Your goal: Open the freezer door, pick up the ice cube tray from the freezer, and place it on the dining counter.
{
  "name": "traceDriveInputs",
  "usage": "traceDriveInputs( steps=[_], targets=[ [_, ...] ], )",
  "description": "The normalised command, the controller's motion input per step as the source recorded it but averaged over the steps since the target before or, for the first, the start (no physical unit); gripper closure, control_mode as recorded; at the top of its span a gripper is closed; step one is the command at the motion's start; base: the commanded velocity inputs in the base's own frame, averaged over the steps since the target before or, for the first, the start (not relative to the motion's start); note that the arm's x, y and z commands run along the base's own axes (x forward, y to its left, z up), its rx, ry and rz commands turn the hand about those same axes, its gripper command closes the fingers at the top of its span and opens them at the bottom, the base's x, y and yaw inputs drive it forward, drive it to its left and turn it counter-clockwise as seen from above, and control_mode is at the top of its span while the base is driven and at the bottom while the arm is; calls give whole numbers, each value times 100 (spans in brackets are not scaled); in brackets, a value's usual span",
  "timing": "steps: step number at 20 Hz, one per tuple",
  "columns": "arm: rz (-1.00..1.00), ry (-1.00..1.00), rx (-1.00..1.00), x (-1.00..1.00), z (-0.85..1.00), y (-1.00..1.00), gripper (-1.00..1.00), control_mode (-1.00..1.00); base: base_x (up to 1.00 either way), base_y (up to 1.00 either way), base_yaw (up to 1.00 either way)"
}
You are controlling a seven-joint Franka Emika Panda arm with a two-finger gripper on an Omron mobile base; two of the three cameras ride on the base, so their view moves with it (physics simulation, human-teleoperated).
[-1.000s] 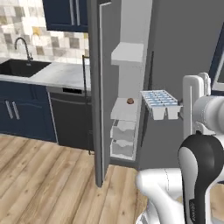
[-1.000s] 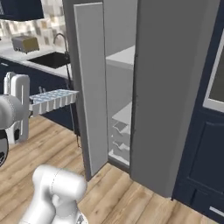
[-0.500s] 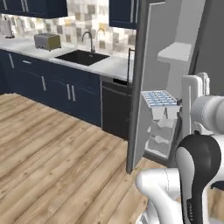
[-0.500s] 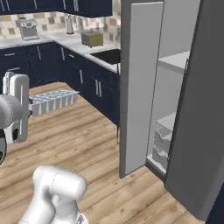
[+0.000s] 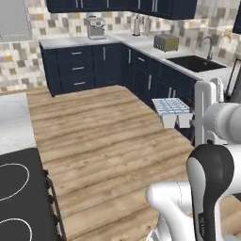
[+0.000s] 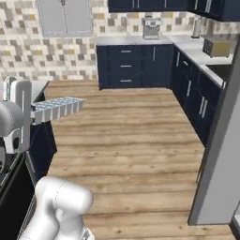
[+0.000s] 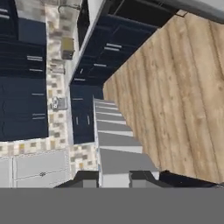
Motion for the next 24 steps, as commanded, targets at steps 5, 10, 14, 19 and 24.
traceDriveInputs(
  steps=[5, 10, 14, 19, 24],
  targets=[
    [0, 0, 0, 0, 0, 0, 100, 100, 6, -5, 87],
    [0, 0, 0, 0, 0, 0, 100, 100, 20, -23, 81],
    [0, 0, 0, 0, 0, 0, 100, 100, 44, -33, 73],
    [0, 0, 0, 0, 0, 0, 100, 100, 43, -30, 70],
    [0, 0, 0, 0, 0, 0, 100, 100, 4, -2, 71]
  ],
)
